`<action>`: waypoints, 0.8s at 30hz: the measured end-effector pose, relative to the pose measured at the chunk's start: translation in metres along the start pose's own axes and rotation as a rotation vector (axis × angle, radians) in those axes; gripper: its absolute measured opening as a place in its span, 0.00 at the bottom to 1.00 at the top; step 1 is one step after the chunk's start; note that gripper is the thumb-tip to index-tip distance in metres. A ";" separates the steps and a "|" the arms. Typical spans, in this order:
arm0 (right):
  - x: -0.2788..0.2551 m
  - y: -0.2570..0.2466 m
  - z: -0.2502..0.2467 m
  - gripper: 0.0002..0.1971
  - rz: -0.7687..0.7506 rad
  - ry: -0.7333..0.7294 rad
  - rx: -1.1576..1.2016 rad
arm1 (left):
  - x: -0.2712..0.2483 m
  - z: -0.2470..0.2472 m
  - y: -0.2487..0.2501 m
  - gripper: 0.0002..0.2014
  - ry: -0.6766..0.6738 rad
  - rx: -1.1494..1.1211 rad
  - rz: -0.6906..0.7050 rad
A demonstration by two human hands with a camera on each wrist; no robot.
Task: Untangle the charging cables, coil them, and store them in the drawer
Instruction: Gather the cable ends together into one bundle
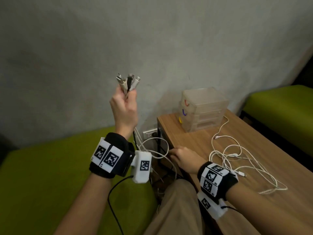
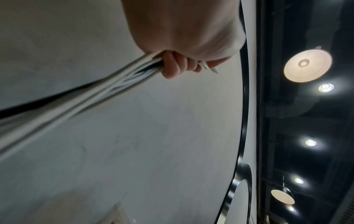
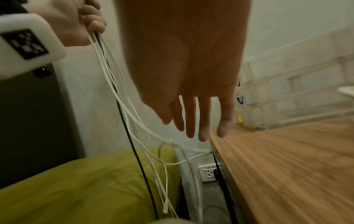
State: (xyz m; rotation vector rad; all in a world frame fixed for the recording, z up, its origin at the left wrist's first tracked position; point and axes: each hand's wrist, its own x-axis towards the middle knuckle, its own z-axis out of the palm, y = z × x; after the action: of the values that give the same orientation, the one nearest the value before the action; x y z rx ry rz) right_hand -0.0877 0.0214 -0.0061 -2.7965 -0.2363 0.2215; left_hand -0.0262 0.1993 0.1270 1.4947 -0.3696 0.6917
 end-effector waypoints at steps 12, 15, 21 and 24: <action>-0.008 -0.027 -0.009 0.17 -0.303 0.354 0.481 | -0.090 0.046 -0.028 0.09 -0.402 0.052 -0.119; -0.011 -0.028 0.000 0.11 -0.229 0.334 0.514 | -0.091 0.051 -0.030 0.11 -0.367 -0.030 -0.187; -0.006 -0.014 -0.005 0.28 -0.224 0.230 0.490 | -0.082 0.048 -0.040 0.11 -0.277 -0.008 -0.208; -0.008 -0.005 -0.022 0.30 -0.208 0.551 0.654 | -0.091 0.053 -0.043 0.11 -0.396 -0.016 -0.262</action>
State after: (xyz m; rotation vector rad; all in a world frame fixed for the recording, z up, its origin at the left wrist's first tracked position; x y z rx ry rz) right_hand -0.0920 0.0182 0.0177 -2.0618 -0.2574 -0.4408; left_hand -0.0589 0.1331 0.0409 1.6284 -0.4663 0.1814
